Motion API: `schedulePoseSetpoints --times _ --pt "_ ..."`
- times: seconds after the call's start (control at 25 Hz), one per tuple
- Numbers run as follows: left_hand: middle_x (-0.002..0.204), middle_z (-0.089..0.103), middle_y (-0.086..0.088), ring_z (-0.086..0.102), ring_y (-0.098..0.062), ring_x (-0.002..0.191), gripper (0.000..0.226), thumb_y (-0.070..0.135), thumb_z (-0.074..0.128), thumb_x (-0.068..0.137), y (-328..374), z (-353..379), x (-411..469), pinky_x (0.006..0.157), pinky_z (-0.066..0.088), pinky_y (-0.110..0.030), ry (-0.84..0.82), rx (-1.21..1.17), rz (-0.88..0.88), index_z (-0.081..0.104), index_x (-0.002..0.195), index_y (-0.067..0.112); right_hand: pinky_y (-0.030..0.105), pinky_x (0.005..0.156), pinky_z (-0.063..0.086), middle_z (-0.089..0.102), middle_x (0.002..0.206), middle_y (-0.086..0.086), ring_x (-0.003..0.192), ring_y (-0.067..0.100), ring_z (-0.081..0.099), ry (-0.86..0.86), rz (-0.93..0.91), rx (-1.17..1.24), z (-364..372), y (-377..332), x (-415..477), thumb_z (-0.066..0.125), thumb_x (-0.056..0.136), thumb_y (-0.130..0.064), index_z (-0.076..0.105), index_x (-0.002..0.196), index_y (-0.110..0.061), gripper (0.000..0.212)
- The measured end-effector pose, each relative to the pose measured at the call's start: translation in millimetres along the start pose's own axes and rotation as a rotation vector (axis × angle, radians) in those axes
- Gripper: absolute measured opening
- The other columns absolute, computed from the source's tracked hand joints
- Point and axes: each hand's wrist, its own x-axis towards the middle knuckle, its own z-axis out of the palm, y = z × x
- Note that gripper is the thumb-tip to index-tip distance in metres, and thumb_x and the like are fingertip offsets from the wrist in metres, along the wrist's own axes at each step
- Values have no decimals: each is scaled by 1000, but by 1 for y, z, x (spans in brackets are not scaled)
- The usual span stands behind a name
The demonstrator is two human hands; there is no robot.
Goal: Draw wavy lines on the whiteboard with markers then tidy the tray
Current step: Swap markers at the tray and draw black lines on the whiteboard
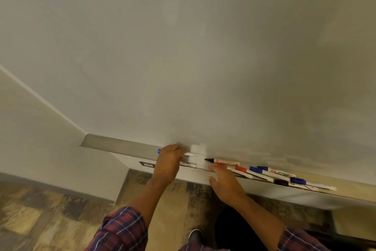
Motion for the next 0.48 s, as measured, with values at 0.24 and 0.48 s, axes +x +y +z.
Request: schedulePoseSetpoints --times 0.24,0.48 --pt "101 75 -2 71 -27 96 38 -6 79 78 -24 29 -1 87 57 -39 -79 19 -48 82 106 20 33 126 17 33 166 2 153 19 29 -87 -115 -302 17 5 3 49 107 -30 30 160 -17 58" --pt "108 76 -6 70 -31 107 39 -5 82 78 -17 41 -1 95 55 -48 -101 44 -10 81 110 17 35 127 16 32 167 1 153 19 28 -53 -122 -380 22 5 7 50 107 -31 29 161 -18 59"
